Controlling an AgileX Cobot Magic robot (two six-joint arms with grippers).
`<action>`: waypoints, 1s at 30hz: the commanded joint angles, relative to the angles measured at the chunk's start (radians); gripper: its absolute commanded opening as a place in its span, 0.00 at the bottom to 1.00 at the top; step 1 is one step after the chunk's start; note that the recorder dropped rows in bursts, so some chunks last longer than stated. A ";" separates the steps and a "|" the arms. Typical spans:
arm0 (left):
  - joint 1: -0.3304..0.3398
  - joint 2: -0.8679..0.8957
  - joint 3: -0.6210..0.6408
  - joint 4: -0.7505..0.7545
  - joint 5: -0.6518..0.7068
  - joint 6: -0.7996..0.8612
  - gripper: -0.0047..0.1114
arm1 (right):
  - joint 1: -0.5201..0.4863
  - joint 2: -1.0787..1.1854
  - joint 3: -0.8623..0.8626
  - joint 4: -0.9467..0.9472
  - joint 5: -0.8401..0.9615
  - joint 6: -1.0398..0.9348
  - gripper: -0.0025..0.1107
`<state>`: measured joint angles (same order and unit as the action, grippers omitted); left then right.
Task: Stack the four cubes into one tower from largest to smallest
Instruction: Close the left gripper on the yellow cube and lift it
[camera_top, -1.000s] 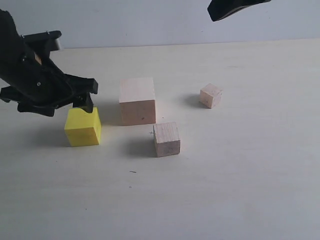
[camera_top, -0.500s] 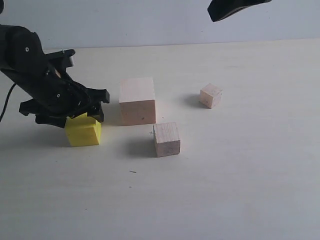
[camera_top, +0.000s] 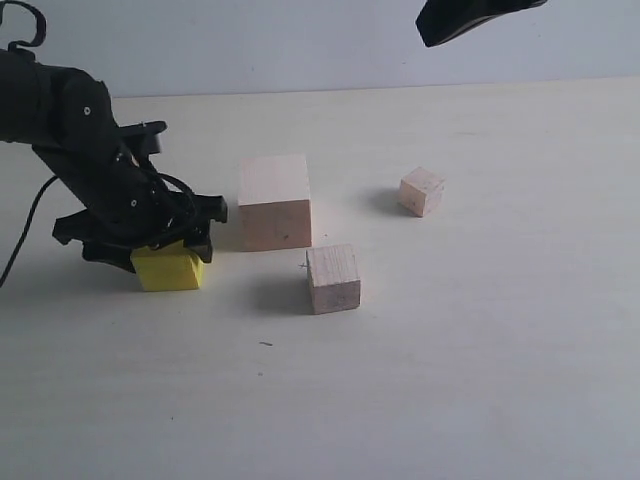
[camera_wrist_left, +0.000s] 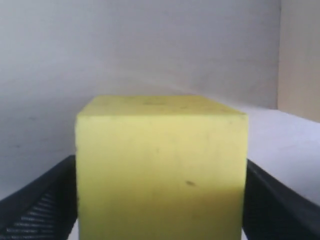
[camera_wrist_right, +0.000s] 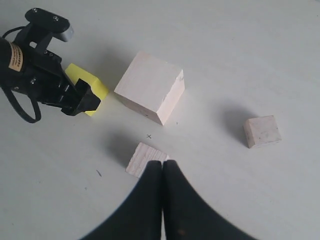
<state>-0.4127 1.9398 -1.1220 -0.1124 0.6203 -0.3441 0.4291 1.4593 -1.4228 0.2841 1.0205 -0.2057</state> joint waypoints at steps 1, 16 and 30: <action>-0.005 0.023 -0.010 -0.002 -0.010 -0.007 0.68 | 0.001 -0.006 -0.009 0.005 0.000 -0.011 0.02; -0.005 -0.020 -0.010 -0.002 0.001 0.075 0.04 | 0.001 -0.006 -0.009 0.005 0.002 -0.014 0.02; -0.005 -0.266 -0.222 0.040 0.353 -0.065 0.04 | 0.001 -0.006 -0.009 0.007 0.002 -0.014 0.02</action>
<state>-0.4127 1.7161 -1.2792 -0.0742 0.9347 -0.3472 0.4291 1.4593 -1.4228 0.2883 1.0245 -0.2130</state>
